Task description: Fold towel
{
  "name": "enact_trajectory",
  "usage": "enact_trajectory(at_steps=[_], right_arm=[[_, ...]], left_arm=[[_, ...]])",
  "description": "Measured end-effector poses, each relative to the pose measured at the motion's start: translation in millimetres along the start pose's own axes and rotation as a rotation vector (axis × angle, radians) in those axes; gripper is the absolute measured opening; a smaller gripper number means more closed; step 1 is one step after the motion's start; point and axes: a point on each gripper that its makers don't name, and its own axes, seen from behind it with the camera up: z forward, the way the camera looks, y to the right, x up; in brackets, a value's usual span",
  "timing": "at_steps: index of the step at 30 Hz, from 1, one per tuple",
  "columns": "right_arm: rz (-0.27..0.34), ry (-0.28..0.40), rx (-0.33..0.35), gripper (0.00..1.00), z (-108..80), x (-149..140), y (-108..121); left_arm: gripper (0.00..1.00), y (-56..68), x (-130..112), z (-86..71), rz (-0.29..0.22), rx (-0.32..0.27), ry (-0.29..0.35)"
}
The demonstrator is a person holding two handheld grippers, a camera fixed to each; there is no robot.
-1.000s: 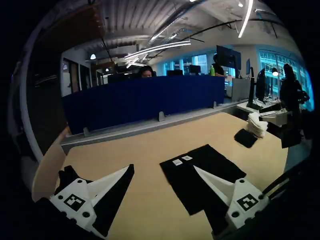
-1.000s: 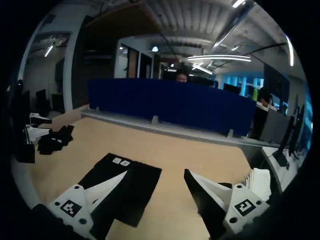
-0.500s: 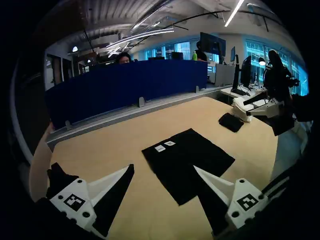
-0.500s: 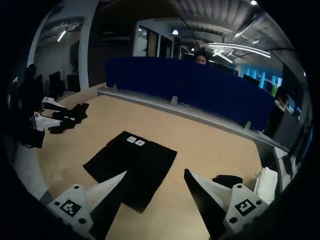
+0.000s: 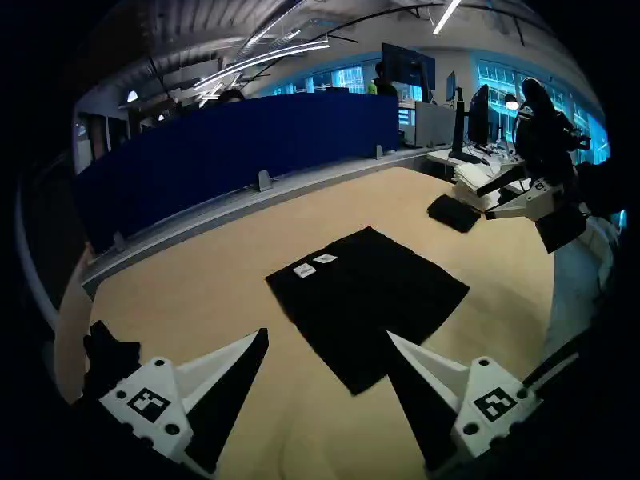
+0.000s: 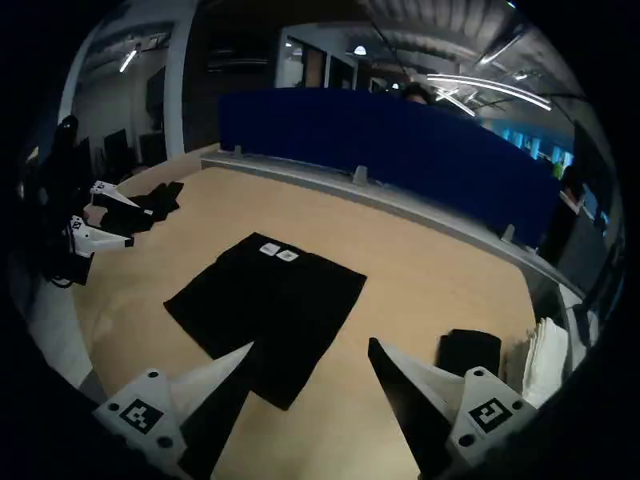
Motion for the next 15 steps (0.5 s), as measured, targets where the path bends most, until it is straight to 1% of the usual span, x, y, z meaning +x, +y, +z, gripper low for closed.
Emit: enact_trajectory(at_steps=[3,12,15], right_arm=[[-0.002,-0.013,0.008,1.0,6.2,-11.8,-3.5],[-0.02,-0.043,0.038,1.0,27.2,-45.9,-19.2],[-0.024,-0.059,0.038,1.0,35.6,-59.4,-21.0]], left_arm=[[0.99,4.5,-13.7,6.2,0.002,-0.01,-0.02],[0.99,19.6,-55.9,27.3,0.047,-0.049,-0.074],[0.99,23.2,-67.7,33.7,0.049,-0.058,-0.089]])
